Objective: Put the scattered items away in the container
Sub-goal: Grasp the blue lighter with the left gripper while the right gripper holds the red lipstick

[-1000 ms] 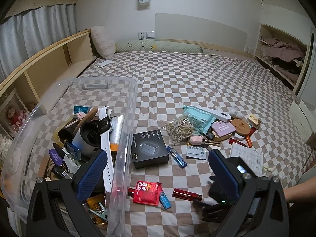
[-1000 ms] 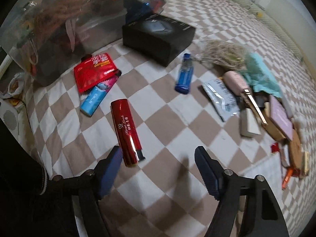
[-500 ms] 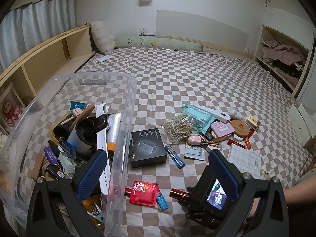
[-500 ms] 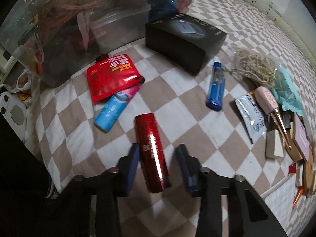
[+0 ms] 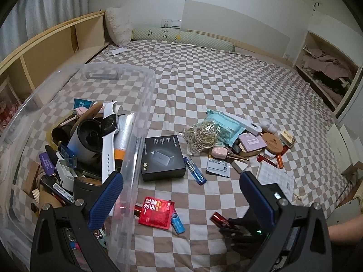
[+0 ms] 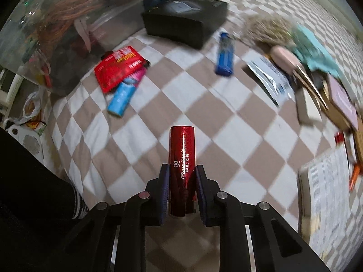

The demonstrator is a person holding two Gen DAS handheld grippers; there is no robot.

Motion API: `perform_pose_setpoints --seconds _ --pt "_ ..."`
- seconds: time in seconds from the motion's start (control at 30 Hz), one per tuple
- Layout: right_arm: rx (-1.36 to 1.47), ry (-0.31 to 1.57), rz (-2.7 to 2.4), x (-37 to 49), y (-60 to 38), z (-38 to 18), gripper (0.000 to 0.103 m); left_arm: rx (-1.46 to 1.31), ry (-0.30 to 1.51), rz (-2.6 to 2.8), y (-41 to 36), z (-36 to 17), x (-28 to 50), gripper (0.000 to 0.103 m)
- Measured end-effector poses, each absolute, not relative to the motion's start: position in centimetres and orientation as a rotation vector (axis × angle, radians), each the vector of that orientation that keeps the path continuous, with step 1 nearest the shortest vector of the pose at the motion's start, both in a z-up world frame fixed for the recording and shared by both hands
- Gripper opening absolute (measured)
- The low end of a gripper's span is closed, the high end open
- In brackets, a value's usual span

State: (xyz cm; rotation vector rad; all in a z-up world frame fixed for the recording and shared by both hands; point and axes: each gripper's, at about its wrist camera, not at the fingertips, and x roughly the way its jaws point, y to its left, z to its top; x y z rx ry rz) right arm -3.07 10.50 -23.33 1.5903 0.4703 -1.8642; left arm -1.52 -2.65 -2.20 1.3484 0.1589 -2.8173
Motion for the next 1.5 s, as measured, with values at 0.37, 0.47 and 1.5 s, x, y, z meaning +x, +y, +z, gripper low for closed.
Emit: perform_pose_setpoints --seconds 0.37,0.47,1.5 --pt "1.739 0.392 -1.937 -3.3 15.9 -24.1 0.023 1.337 -0.154 -2.849 3.5 -3.9 -2.4 0.103" --pt "1.758 0.384 -1.954 -3.3 17.1 -24.4 0.023 1.36 -0.191 -2.798 4.9 -5.7 -3.6 0.103" --pt "1.695 0.362 -1.994 -0.2 21.5 -26.2 0.023 1.756 -0.139 -2.335 5.4 -21.3 -14.5 0.072"
